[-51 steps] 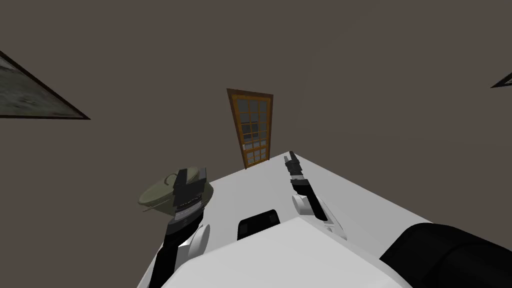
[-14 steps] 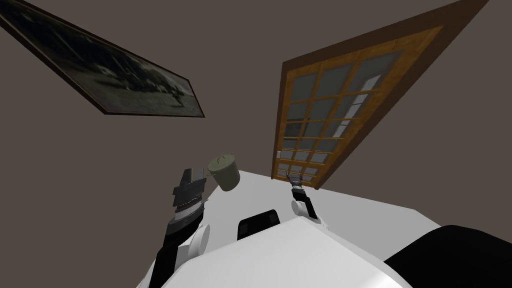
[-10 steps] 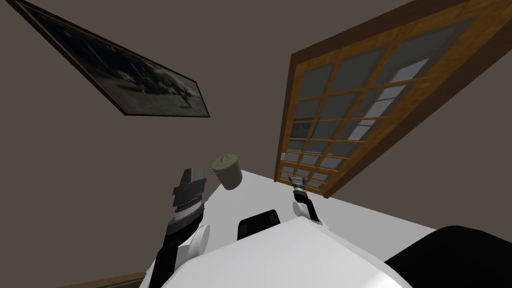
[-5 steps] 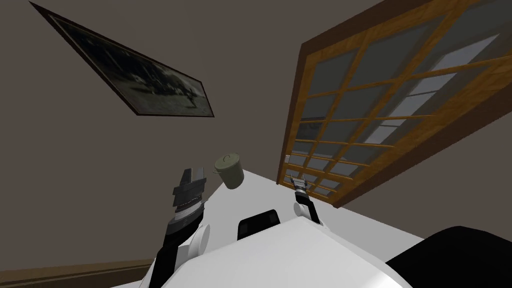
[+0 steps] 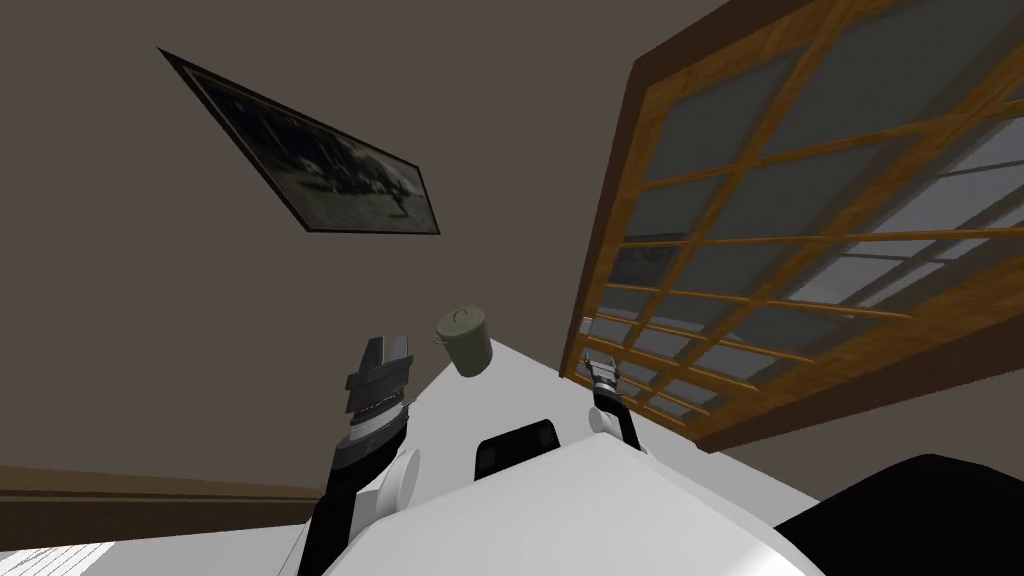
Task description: Pull the door open
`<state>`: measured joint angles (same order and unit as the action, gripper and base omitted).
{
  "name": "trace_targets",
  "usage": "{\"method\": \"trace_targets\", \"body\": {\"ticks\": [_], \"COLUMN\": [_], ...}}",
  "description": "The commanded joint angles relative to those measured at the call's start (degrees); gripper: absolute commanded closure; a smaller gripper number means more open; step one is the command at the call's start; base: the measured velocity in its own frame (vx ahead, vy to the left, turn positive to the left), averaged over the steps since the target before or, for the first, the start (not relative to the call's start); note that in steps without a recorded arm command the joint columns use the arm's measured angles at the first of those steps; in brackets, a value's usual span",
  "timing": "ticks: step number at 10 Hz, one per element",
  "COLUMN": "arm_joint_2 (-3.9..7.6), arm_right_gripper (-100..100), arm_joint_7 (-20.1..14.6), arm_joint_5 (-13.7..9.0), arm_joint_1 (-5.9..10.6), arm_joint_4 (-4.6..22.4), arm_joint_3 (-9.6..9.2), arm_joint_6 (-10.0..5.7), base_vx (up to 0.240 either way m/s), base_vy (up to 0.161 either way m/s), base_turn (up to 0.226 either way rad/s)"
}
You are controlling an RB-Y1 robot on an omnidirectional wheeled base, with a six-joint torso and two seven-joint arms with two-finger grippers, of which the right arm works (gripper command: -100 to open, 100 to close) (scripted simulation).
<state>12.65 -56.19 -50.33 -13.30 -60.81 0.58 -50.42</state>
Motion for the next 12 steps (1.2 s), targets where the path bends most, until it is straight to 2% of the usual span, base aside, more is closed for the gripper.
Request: {"method": "trace_targets", "body": {"ticks": [1, 9, 10, 11, 12], "arm_joint_2": [0.58, 2.01, 2.04, 1.96, 1.92], "arm_right_gripper": [-100, -100, -100, -100, -100], "arm_joint_7": [-1.98, -9.84, -9.69, -11.4, -11.92], "arm_joint_5": [-1.85, -9.77, -9.12, -7.27, -6.6], "arm_joint_1": [0.17, 2.57, 2.84, 2.09, 1.82], "arm_joint_4": [1.73, 11.42, 11.65, 11.58, 11.53], "arm_joint_3": [-0.02, -0.45, -0.52, 0.42, 0.73], "arm_joint_6": [-0.76, -4.86, -4.85, -4.62, -4.53], "base_vx": [0.095, 0.068, 0.021, 0.13, 0.183], "base_vy": [-0.096, -0.081, -0.049, -0.028, -0.033], "base_turn": [0.17, 0.176, 0.031, -0.069, -0.045]}}
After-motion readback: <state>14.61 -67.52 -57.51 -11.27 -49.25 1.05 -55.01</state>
